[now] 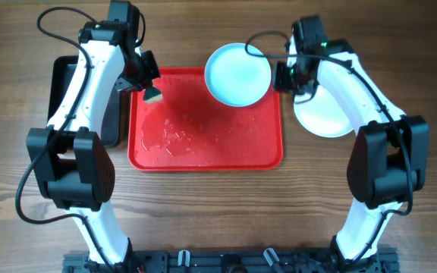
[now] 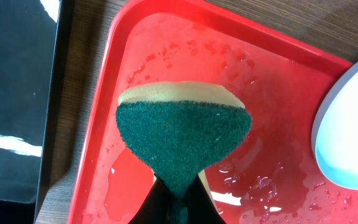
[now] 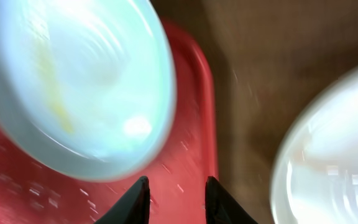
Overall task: Clean dirty plates on tray and stack at the side
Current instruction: 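Release the plate and move the right gripper to the last tray plate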
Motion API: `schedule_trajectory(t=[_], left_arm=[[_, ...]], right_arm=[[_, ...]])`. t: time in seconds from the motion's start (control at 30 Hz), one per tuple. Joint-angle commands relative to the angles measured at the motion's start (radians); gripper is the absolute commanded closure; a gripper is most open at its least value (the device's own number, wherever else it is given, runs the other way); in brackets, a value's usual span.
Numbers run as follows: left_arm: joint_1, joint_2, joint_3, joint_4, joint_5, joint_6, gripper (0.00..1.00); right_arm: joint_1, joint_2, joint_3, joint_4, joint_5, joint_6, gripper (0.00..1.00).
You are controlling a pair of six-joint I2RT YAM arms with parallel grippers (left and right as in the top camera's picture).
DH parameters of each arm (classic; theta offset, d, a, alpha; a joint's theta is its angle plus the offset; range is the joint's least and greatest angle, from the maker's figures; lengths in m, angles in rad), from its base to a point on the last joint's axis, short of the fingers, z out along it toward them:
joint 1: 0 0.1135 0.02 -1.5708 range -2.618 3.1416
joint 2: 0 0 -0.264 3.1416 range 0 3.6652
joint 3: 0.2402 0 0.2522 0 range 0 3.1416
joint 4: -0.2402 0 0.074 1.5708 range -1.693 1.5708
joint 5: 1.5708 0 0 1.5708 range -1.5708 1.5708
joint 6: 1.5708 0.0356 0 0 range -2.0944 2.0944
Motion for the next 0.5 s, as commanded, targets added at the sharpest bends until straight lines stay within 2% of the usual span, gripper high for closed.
schedule_trajectory(t=[0.0, 0.37, 0.47], left_arm=[[-0.001, -0.018, -0.008, 0.003, 0.016, -0.013, 0.96], [-0.001, -0.018, -0.008, 0.003, 0.016, -0.013, 0.96], [-0.001, -0.018, -0.008, 0.003, 0.016, -0.013, 0.96]], right_arm=[[-0.002, 0.012, 0.013, 0.04, -0.027, 0.06, 0.69], [0.028, 0.143, 0.013, 0.111, -0.006, 0.168, 0.69], [0.027, 0.143, 0.013, 0.129, -0.01, 0.168, 0.77]])
